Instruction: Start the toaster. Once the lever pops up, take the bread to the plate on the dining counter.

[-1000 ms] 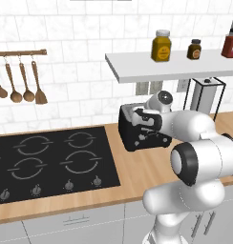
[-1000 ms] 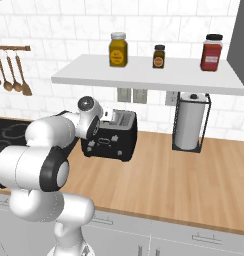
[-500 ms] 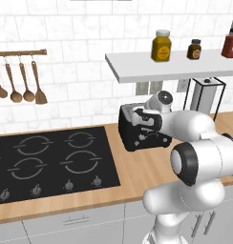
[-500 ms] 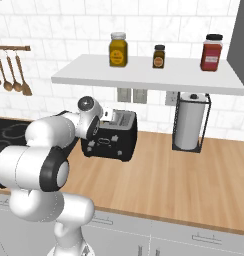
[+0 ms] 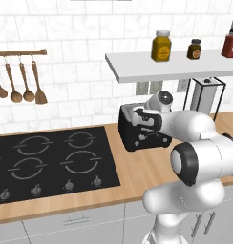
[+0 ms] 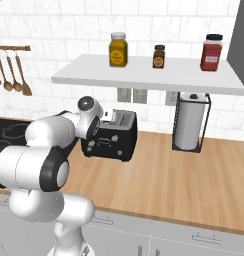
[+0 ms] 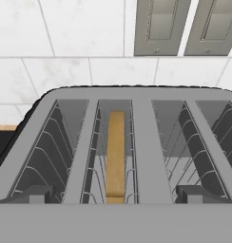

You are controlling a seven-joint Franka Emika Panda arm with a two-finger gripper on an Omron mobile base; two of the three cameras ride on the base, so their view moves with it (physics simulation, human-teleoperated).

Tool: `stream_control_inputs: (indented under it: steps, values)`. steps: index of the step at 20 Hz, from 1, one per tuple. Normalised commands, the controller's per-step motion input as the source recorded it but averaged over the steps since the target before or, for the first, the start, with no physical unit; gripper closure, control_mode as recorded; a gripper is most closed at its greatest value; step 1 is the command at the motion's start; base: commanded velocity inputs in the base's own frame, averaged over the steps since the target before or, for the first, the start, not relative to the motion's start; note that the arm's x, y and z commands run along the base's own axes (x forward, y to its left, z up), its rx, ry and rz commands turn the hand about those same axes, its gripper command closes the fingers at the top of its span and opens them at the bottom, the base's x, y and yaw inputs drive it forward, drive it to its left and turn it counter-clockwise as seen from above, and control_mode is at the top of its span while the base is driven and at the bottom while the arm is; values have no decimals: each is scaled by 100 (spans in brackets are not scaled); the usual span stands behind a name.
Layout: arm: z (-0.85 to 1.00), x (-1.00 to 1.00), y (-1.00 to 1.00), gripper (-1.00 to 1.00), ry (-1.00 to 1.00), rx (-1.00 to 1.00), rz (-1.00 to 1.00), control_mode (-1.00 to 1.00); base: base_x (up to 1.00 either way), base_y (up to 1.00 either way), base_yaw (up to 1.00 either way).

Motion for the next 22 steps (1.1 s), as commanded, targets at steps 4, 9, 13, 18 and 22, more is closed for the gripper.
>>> stream_control_inputs:
  steps: [4,9,13,18,22]
  values:
    - [0,0,0,-100,0,0,0,-100,0,0,0]
    - [0,0,0,-100,0,0,0,-100,0,0,0]
    - [0,0,0,-100,0,0,0,-100,0,0,0]
    - [0,0,0,-100,0,0,0,-100,0,0,0]
    - [0,0,0,-100,0,0,0,-100,0,0,0]
